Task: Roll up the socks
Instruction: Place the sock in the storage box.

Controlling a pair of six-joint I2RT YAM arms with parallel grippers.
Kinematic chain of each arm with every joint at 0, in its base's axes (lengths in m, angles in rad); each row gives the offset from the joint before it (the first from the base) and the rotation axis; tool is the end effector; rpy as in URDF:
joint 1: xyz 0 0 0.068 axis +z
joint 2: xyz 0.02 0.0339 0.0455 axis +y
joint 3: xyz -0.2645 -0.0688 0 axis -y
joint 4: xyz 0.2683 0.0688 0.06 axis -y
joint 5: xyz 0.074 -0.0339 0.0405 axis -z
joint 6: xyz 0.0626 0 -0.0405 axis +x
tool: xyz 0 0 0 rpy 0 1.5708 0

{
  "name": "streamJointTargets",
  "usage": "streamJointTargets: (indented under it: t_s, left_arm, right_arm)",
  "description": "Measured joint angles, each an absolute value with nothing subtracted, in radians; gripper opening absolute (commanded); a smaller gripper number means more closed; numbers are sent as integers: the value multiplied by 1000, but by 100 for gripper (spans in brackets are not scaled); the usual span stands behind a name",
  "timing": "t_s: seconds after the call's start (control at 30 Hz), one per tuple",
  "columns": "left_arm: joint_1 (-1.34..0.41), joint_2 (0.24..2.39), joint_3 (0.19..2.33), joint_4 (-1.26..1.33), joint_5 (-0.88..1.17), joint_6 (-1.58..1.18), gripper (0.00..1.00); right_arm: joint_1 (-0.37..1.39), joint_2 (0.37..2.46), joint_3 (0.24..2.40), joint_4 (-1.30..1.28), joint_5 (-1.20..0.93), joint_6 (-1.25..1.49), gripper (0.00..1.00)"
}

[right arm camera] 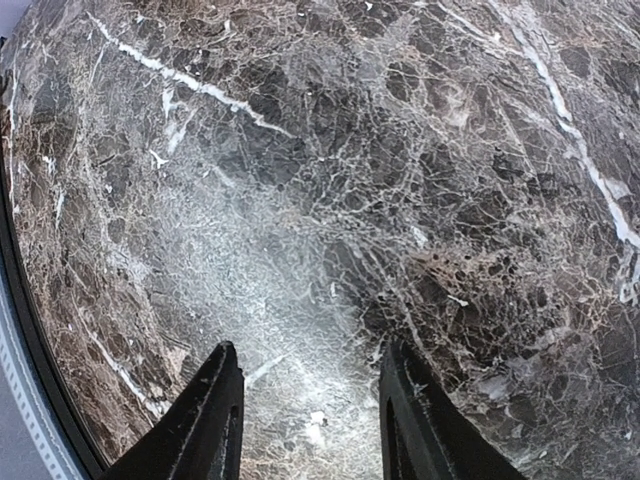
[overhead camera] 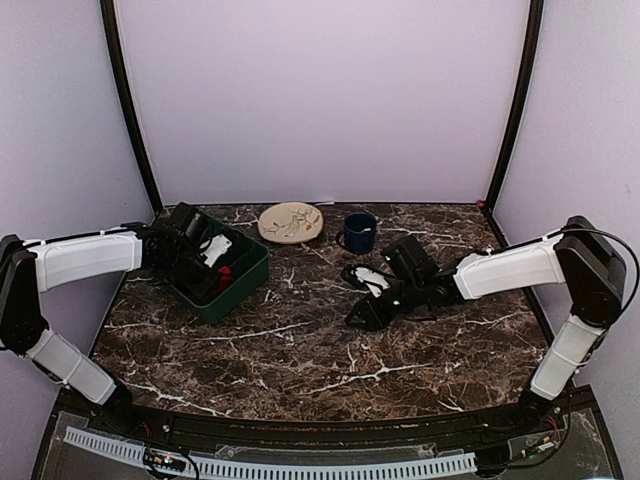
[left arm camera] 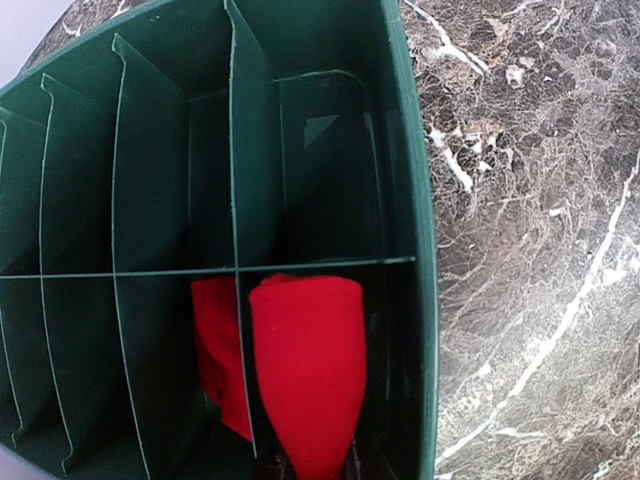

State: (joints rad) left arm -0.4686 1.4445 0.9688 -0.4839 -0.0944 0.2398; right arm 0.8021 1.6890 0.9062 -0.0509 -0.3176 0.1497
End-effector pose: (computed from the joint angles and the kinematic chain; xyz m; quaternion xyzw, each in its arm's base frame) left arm 0.2979 -0.1442 0.1947 0.3171 0.8984 0.0104 0.3037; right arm 0.2456 0.2820 0.1306 -0.3491 0.8543 0.2941 0.2486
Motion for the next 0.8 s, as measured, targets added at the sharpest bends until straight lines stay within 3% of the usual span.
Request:
streamJointTargets:
  t_s: [0.8]
  left_arm:
    - [-383,1568,942,-420,25,257,2]
  right_arm:
    - [789,1744,959,-68,-341,133,44]
